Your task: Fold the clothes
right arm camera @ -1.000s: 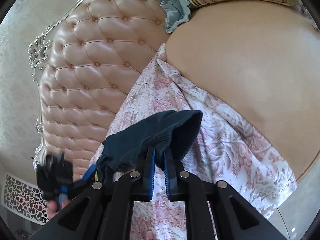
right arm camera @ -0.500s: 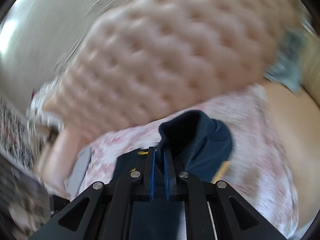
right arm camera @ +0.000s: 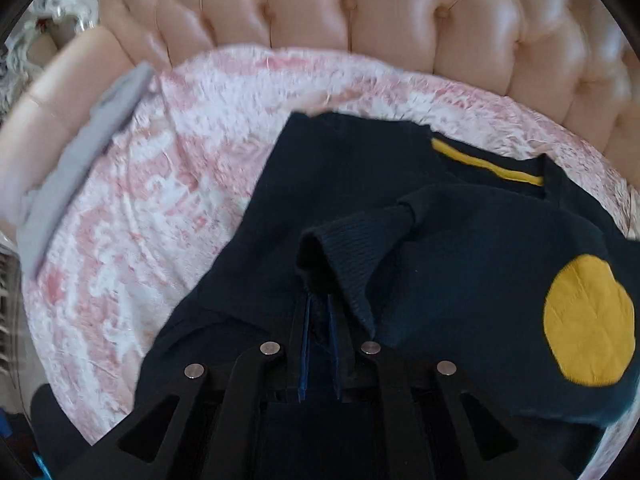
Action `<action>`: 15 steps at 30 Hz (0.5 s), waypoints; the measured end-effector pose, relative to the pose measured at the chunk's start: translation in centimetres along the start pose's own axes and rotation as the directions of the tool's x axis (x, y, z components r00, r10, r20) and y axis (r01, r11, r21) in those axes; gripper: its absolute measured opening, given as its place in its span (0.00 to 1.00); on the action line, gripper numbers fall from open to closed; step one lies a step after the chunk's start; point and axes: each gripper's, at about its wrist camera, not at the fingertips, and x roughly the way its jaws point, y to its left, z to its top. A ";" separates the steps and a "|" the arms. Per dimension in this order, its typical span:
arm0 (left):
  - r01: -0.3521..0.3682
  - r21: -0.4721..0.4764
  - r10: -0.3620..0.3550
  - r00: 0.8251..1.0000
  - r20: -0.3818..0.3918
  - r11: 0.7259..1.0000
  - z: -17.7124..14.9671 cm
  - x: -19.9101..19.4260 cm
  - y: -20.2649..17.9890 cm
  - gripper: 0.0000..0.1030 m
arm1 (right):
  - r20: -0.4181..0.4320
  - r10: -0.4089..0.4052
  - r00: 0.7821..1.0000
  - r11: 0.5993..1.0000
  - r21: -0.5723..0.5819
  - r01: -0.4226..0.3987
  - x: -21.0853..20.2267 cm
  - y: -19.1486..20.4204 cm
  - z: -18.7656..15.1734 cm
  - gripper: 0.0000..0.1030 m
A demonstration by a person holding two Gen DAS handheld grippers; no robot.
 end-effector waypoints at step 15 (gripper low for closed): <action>-0.064 -0.021 0.057 0.971 -0.234 0.998 6.5 16.2 0.1 0.71 | 0.502 0.319 0.804 0.485 0.642 -0.593 -7.4 -23.2 -15.6 0.68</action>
